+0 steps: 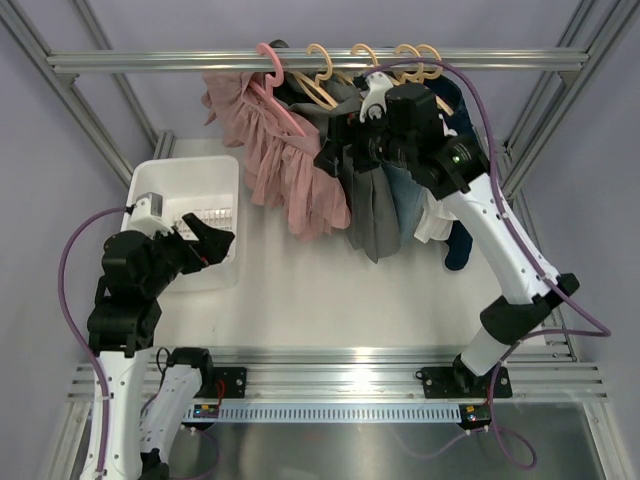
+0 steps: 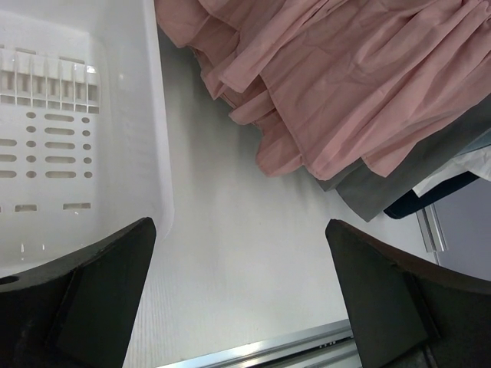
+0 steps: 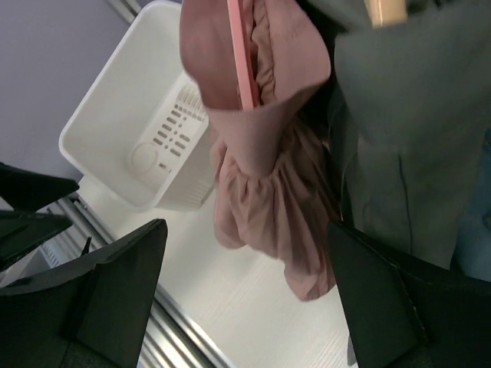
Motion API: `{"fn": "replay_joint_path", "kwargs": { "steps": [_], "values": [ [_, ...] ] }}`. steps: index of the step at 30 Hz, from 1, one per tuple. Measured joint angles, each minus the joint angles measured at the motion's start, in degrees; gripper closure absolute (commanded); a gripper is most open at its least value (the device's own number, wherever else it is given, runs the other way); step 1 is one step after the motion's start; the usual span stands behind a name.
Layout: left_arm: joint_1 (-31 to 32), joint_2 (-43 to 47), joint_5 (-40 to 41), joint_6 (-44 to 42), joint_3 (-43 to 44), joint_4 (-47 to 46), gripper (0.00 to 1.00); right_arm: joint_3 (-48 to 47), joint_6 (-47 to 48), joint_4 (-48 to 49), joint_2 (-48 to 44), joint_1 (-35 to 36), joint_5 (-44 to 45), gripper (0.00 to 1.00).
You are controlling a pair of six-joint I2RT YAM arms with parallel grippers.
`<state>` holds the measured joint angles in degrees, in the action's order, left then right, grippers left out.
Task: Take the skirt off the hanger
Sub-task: Pick up the hanger from the clothesline.
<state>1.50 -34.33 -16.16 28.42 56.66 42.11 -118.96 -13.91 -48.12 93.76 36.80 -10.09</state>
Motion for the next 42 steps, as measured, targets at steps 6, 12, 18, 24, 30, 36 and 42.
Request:
{"fn": "replay_joint_path", "kwargs": {
  "steps": [6,12,18,24,30,36,42],
  "values": [
    [0.2,-0.2,-2.1,-0.2,0.0,-1.5,0.01,-13.2,4.7,-1.3,10.6,0.0,0.1,0.12],
    [0.2,-0.2,-4.3,-0.8,0.0,-2.6,0.01,-17.7,9.3,-1.6,16.6,0.1,0.2,0.15],
    [0.3,-0.2,-6.4,-2.6,0.9,-2.8,0.01,-20.0,14.4,-1.4,20.9,0.1,-0.6,0.33],
    [0.3,-0.2,-8.5,-4.0,1.0,-3.4,0.02,-20.1,17.7,-0.3,22.7,0.7,-2.4,0.67],
    [0.3,-0.3,-11.5,-4.3,1.0,-5.4,0.05,-20.4,20.0,0.3,23.0,1.9,-3.3,1.0],
    [0.3,0.0,-17.0,-3.9,0.9,-9.9,0.07,-22.0,20.8,-0.7,23.0,1.9,-5.4,1.0],
    [0.3,0.6,-19.6,-2.5,1.2,-13.3,0.07,-22.1,21.3,-1.1,20.4,2.7,-7.4,1.0]
  ]
}}
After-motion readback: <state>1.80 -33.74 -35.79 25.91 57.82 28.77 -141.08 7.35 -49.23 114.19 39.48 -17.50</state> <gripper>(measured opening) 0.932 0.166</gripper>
